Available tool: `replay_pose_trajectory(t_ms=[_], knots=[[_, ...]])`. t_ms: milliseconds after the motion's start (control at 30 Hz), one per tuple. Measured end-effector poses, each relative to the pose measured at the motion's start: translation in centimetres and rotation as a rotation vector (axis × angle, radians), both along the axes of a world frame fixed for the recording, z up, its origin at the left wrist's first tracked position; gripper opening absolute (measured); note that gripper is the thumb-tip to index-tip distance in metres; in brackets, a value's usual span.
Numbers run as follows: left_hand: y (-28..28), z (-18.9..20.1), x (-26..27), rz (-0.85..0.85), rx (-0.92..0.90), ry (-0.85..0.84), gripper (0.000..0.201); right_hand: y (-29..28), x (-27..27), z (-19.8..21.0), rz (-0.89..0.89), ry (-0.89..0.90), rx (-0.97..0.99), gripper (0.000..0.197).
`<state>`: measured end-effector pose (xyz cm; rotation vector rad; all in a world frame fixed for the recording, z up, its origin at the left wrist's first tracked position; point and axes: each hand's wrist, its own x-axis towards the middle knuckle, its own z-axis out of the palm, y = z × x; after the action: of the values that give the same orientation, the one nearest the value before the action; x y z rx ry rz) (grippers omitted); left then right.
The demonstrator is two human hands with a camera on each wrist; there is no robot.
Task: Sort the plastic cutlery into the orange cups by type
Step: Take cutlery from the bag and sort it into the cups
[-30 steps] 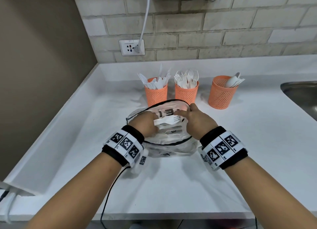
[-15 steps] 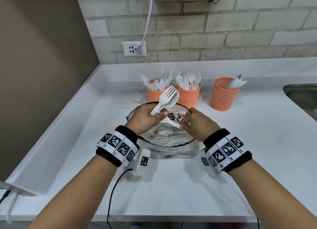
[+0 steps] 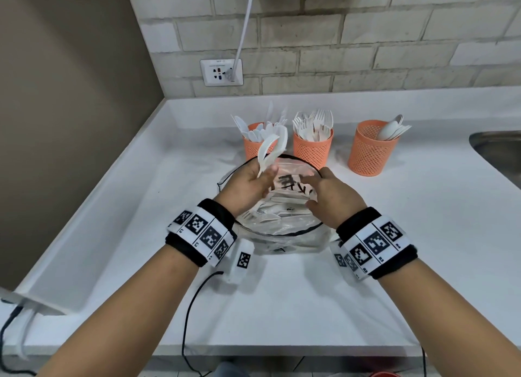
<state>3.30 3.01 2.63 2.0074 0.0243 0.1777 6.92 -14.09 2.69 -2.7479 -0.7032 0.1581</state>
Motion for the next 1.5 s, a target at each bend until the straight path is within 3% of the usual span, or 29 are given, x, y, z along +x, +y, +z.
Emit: replay_pose_trajectory(t_ms=[133,267,367,567,700,1000,1133,1200,1267,1333,1433,1500], knots=[[0.4,-0.1,0.4,-0.03,0.365,0.055,0.007,0.6,-0.1,-0.2,-0.033,-0.023,-0.028,0.057],[0.6,-1.5,1.5,0.024,0.793,0.276,0.031,1.1,0.0,-0.3,-0.048,-0.058,-0.046,0.061],[0.2,-1.7,1.7,0.025,0.908,0.422,0.031,1.4,-0.1,-0.5,-0.045,-0.07,-0.061,0.057],[-0.2,-2.7,2.0,-0.048,0.998,0.469,0.039,1.6,-0.3,-0.7,-0.044,-0.05,-0.104,0.047],[0.0,-2.8,2.2,-0.051,0.987,0.5,0.041,1.3,-0.2,-0.8,-0.042,-0.048,-0.1,0.049],[0.6,-0.3,0.7,0.106,0.893,0.202,0.033,0.6,0.0,-0.2,-0.048,-0.071,-0.004,0.059],[0.6,0.4,0.3,0.089,0.777,0.216,0.031,0.7,-0.1,0.0,-0.067,-0.116,-0.026,0.057],[0.6,0.8,0.0,-0.011,0.705,0.241,0.034,0.8,-0.4,0.2,-0.095,-0.245,-0.037,0.05],[0.6,1.3,-0.5,-0.108,0.658,0.253,0.032,1.1,-1.0,0.4,-0.106,-0.47,-0.04,0.029],[0.8,1.8,-0.6,-0.155,0.578,0.251,0.026,1.2,-1.5,0.7,-0.047,-0.514,0.011,0.008],[1.4,2.0,-0.6,-0.152,0.478,0.243,0.014,1.4,-1.7,0.8,0.059,-0.294,0.184,0.011],[1.7,1.8,-0.5,-0.139,0.413,0.221,0.012,1.4,-1.5,0.8,0.091,-0.229,0.187,0.022]])
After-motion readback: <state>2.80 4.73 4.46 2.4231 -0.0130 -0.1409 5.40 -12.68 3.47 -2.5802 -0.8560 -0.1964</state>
